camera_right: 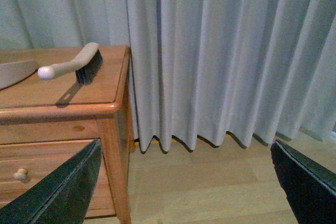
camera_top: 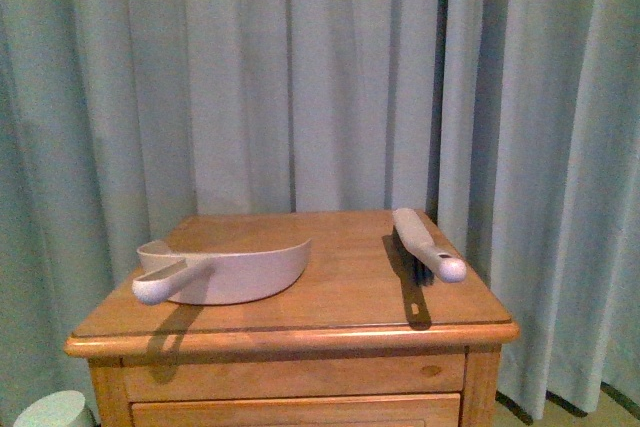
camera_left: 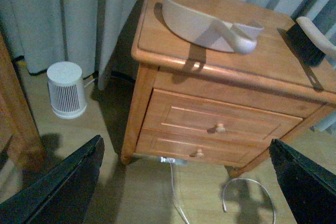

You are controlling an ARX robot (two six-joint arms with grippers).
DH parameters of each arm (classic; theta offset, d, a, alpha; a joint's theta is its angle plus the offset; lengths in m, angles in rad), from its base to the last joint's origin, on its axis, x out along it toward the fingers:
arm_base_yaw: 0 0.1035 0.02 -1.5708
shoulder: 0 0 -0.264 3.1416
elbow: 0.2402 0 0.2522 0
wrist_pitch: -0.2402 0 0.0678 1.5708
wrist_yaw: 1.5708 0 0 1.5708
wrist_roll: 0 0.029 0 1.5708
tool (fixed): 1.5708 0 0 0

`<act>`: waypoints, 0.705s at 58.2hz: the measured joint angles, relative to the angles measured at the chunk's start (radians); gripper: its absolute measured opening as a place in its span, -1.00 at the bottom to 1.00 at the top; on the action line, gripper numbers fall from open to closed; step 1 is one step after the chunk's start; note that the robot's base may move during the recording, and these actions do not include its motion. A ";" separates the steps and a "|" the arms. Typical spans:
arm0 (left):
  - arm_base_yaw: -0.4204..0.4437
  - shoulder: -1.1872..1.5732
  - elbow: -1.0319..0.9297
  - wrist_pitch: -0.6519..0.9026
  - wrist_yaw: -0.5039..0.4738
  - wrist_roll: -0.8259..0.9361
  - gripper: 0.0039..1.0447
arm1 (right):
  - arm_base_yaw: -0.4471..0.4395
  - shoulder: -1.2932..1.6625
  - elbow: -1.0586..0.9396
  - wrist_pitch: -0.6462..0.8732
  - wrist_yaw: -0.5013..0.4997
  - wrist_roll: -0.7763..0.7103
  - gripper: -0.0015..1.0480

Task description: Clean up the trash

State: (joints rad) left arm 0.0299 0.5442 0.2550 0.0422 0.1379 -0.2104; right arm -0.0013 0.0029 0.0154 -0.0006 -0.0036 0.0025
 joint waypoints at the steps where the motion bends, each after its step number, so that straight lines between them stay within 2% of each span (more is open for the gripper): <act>1: -0.011 0.065 0.048 0.017 -0.024 0.014 0.86 | 0.000 0.000 0.000 0.000 0.000 0.000 0.86; 8: -0.085 0.338 0.303 0.008 -0.115 0.132 0.86 | 0.000 0.000 0.000 0.000 0.000 0.000 0.86; 20: -0.186 0.658 0.721 -0.171 -0.219 0.251 0.86 | 0.000 0.000 0.000 0.000 0.000 0.000 0.86; 30: -0.227 0.904 0.987 -0.313 -0.274 0.264 0.86 | 0.000 0.000 0.000 0.000 0.000 0.000 0.86; 41: -0.251 1.102 1.168 -0.476 -0.330 0.303 0.86 | 0.000 0.000 0.000 0.000 0.000 0.000 0.86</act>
State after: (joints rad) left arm -0.2207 1.6463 1.4227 -0.4339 -0.1917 0.0929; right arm -0.0013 0.0029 0.0154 -0.0006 -0.0036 0.0025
